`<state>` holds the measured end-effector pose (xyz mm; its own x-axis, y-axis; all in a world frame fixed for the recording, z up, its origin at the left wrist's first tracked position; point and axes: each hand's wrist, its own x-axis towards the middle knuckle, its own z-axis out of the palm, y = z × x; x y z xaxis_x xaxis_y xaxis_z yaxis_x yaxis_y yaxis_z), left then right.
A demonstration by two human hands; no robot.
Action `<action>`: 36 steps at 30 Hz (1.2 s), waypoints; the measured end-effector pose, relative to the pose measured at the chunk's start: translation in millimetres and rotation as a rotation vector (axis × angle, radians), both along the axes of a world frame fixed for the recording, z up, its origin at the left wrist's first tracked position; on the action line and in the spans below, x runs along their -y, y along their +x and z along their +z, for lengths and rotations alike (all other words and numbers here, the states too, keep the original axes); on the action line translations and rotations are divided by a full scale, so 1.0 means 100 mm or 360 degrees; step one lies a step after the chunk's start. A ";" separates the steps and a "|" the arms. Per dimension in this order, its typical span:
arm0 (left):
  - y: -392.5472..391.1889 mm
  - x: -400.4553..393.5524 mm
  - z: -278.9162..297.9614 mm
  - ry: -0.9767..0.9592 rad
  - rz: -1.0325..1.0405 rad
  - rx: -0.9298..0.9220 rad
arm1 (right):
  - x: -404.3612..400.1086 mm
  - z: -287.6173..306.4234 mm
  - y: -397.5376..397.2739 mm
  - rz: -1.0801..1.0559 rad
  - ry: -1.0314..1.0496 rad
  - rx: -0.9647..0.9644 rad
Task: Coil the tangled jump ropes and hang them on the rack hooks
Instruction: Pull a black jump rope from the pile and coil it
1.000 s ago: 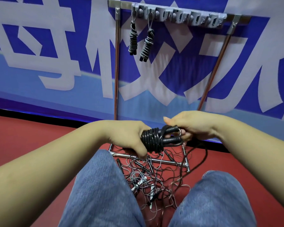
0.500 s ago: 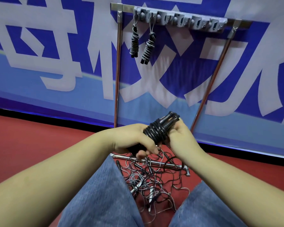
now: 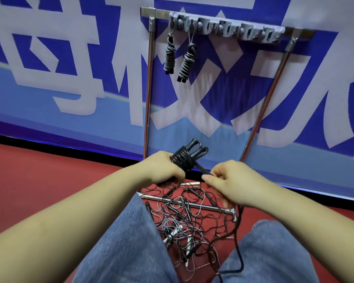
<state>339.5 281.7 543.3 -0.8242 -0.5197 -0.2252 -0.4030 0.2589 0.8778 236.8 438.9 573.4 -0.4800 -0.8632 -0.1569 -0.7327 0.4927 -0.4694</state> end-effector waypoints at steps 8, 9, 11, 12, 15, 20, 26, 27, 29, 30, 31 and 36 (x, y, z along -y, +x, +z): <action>-0.12 -0.13 0.12 -0.0588 -0.0238 0.0449 | 0.06 0.47 0.02 0.0633 0.0289 -0.1009; -0.13 -0.14 0.16 -0.0655 -0.0305 0.0521 | 0.09 0.52 0.01 0.0680 0.0287 -0.1002; -0.13 -0.17 0.21 -0.0704 -0.0479 0.0614 | 0.14 0.58 -0.04 0.0716 0.0213 -0.0881; -0.13 -0.18 0.23 -0.0705 -0.0575 0.0632 | 0.17 0.59 -0.08 0.0716 0.0156 -0.0782; -0.07 -0.20 0.26 -0.0697 -0.0780 0.0585 | 0.22 0.56 -0.24 0.0637 0.0033 -0.0364; 0.03 -0.23 0.27 -0.0360 -0.0950 0.0359 | 0.16 0.27 -0.51 0.0504 0.0078 0.0664; 0.03 -0.31 0.22 0.0216 -0.1198 0.0093 | 0.16 -0.03 -0.41 0.0344 -0.0318 0.1843; 0.03 -0.30 0.20 0.0307 -0.1176 0.0044 | 0.19 -0.08 -0.39 0.0244 -0.0406 0.1865; 0.03 -0.29 0.17 0.0441 -0.1063 -0.0026 | 0.25 -0.17 -0.33 -0.0039 -0.0620 0.1839; 0.03 -0.28 0.14 0.0501 -0.0994 -0.0046 | 0.27 -0.22 -0.29 -0.0162 -0.0740 0.1812; 0.02 -0.26 0.10 0.0573 -0.0928 -0.0071 | 0.27 -0.27 -0.26 -0.0214 -0.0838 0.1722; 0.03 -0.19 0.00 0.0873 -0.0781 -0.0182 | 0.15 -0.29 -0.06 -0.0119 -0.1138 0.1398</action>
<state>342.6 301.1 542.9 -0.9664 0.0764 -0.2454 -0.2523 -0.1018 0.9623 230.9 424.1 543.9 -0.5010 -0.8639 0.0528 0.0090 -0.0662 -0.9978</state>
